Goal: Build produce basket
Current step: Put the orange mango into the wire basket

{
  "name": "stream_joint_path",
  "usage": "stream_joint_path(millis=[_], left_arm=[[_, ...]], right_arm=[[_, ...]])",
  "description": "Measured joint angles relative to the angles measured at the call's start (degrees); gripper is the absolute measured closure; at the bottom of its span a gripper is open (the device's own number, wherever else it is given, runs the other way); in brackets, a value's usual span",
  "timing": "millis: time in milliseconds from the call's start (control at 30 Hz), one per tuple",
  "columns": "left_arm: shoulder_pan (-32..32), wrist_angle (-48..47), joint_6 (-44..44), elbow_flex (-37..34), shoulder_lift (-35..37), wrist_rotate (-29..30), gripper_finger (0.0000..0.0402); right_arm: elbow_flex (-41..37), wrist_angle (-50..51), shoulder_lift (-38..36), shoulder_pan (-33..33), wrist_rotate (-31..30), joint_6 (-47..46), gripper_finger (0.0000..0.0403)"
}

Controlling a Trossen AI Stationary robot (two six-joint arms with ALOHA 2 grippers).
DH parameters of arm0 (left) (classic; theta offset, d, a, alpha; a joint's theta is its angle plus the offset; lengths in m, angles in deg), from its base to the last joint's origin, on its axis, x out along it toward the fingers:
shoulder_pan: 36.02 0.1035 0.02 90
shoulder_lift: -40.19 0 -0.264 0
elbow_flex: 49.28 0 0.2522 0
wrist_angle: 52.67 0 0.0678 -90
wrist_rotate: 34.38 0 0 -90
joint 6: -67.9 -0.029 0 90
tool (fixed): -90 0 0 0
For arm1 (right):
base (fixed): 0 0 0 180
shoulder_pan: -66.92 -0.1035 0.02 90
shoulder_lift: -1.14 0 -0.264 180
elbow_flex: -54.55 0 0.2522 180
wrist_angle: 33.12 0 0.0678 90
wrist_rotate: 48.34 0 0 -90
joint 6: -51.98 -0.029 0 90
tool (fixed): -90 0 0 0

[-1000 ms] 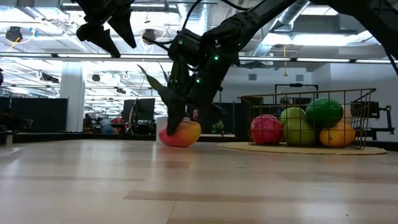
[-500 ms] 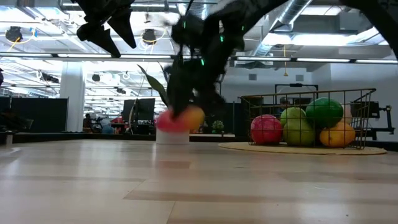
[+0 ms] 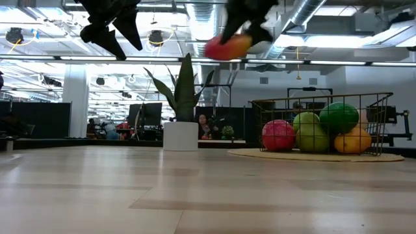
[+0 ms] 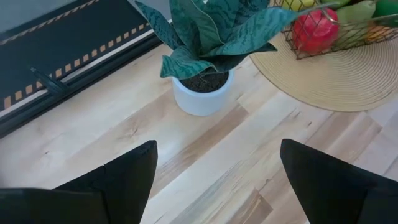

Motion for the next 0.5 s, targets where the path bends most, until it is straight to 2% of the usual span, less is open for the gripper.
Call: stream_joint_path(millis=[100, 267, 500], left_arm=[[0.00, 0.00, 0.01, 0.00, -0.02, 0.45, 0.0074], [0.00, 0.00, 0.00, 0.00, 0.00, 1.35, 0.0074], [0.00, 0.05, 0.31, 0.00, 0.00, 1.36, 0.0074]], right_arm=[[0.00, 5.59, -4.17, 0.28, -7.21, -6.15, 0.0159], [0.00, 16.71, -8.56, 0.20, -20.01, -21.40, 0.0158], [-0.20, 34.49, -8.60, 0.26, -32.68, -47.29, 0.0158]])
